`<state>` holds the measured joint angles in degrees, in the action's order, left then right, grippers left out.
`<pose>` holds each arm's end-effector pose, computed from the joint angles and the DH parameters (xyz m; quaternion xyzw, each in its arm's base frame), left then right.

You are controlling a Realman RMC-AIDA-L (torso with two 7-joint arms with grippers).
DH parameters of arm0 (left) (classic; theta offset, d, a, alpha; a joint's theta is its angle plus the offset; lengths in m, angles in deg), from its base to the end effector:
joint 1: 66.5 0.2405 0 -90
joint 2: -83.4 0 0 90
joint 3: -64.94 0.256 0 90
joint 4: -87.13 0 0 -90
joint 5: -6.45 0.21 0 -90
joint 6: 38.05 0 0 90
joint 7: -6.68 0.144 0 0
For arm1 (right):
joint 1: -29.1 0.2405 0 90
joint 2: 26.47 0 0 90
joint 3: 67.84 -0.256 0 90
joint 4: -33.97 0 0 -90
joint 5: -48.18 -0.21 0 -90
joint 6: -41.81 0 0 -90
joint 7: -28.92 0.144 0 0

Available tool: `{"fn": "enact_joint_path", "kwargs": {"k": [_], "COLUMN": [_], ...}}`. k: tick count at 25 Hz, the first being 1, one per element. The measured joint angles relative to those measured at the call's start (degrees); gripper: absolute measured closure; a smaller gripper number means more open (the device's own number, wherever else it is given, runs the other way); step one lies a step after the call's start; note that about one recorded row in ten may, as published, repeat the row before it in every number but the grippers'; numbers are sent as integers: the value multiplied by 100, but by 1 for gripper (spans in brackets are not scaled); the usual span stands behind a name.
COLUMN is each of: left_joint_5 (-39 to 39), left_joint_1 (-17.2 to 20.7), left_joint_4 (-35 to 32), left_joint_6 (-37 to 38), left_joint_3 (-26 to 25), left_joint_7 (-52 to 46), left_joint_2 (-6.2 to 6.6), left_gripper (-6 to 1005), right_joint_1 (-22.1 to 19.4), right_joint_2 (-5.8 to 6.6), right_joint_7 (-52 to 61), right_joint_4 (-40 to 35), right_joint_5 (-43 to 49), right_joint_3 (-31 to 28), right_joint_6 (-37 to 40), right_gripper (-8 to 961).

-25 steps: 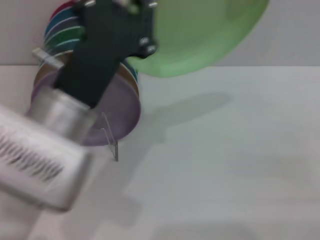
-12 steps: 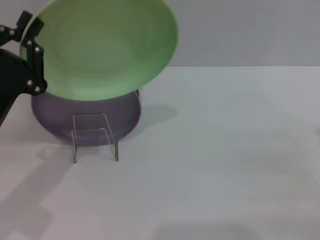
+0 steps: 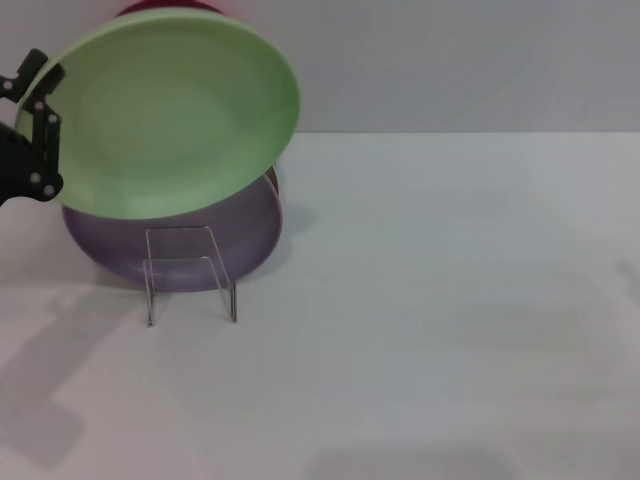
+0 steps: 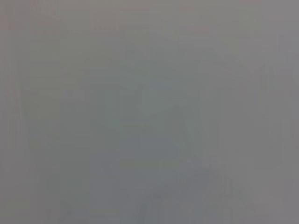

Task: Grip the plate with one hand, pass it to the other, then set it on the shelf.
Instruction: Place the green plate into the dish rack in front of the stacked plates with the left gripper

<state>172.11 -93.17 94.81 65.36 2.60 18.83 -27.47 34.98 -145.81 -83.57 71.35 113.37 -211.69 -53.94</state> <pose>-0.2611 0.3059 0.0535 -0.6927 0.2302 -0.3651 0.5779 0.3324 0.2385 0.1071 -0.7135 0.2149 0.5048 0.4359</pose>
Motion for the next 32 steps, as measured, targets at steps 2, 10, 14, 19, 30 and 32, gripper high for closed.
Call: {"fn": "enact_joint_path", "kwargs": {"k": [2, 10, 14, 19, 30, 32], "left_joint_5": [-1, -3, -5, -8, -8, -8], "left_joint_1": [-9, 4, 23, 43, 42, 39], "left_joint_4": [-104, -301, -338, -342, -390, -390], "left_joint_6": [-15, -197, -287, -334, -460, -487], "left_joint_3": [-15, 0, 0, 1, 83, 117], "left_joint_7": [0, 1, 106, 141, 276, 352], "left_joint_2": [8, -19, -41, -55, -121, -151], "left_gripper": [941, 940, 940, 940, 940, 940], "right_joint_1": [2, 18, 18, 18, 19, 36], "right_joint_2": [-1, -2, -8, -11, -11, -8], "right_joint_7": [0, 17, 19, 17, 12, 11], "right_joint_4": [-14, -71, -86, -96, -104, -112], "right_joint_5": [2, 3, 2, 5, 11, 13], "right_joint_3": [31, 45, 51, 108, 129, 129], "right_joint_6": [-1, -21, -62, -75, -84, -84], "right_gripper": [347, 342, 340, 337, 330, 328]}}
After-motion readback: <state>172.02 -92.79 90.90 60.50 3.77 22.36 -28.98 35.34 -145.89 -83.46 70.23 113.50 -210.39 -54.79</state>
